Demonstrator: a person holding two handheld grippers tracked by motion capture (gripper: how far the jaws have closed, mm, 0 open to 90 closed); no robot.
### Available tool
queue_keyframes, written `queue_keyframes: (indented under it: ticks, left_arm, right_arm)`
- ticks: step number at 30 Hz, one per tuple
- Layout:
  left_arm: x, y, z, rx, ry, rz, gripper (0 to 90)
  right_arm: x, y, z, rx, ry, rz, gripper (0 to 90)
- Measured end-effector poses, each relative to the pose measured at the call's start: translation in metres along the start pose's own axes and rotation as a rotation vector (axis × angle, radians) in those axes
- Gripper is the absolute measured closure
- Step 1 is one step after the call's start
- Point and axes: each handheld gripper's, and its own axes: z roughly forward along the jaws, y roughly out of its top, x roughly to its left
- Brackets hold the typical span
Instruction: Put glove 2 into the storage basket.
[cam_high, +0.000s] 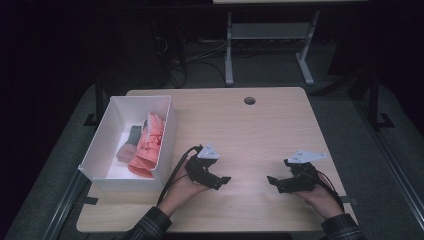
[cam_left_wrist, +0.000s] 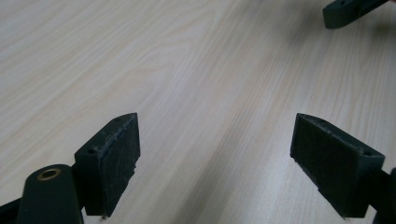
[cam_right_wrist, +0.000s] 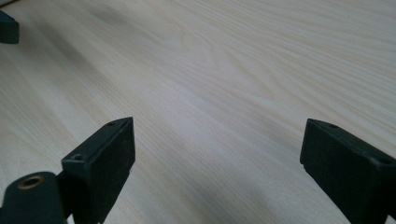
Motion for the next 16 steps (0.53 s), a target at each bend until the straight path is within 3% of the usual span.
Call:
queue_keyframes:
  ticks: [9, 16]
  left_arm:
    - [-0.0047, -0.0069, 0.0085, 0.051, -0.01, 0.027, 15.6]
    - [-0.005, -0.0076, 0.0085, 0.057, -0.014, 0.027, 15.6]
  right_arm:
    - [0.001, -0.0009, 0.0025, 0.012, 0.001, -0.002, 10.0]
    - [0.0003, -0.0008, 0.0027, 0.011, 0.001, -0.008, 10.0]
